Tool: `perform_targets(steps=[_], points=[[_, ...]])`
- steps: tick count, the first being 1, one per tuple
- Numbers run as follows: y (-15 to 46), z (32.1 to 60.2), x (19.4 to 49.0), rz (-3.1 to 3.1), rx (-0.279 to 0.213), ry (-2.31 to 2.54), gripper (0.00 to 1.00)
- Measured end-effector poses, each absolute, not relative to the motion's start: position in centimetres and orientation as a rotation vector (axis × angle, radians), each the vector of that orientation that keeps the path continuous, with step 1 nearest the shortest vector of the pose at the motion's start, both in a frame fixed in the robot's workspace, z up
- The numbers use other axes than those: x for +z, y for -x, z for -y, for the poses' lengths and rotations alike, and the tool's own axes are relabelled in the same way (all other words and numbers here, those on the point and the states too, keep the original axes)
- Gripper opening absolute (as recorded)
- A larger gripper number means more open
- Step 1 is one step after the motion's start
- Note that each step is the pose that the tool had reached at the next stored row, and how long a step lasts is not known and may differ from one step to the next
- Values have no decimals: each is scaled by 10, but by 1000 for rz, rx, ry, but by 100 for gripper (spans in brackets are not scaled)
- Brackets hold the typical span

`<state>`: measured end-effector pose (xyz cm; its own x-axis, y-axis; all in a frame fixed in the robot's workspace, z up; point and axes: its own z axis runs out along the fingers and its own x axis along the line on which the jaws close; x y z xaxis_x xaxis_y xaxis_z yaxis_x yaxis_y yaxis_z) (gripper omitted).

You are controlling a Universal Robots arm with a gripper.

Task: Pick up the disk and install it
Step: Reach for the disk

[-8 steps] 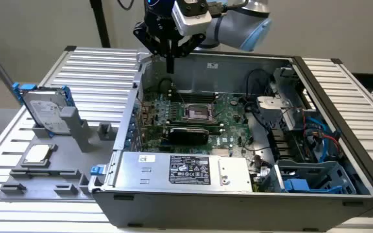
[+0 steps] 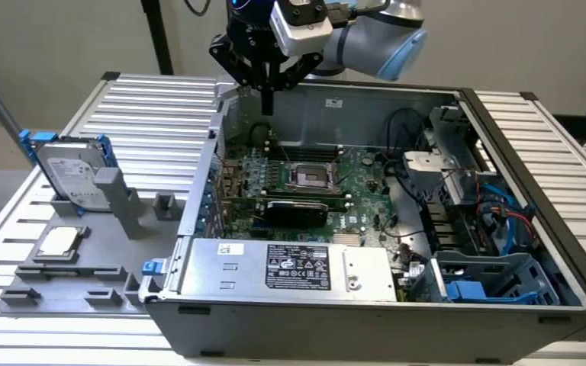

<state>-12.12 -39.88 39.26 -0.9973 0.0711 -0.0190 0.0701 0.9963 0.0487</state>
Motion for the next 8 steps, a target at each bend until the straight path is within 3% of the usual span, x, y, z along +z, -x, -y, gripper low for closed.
perform_targets(steps=[8], points=[[128,401,393,-3118,75,-110,11]])
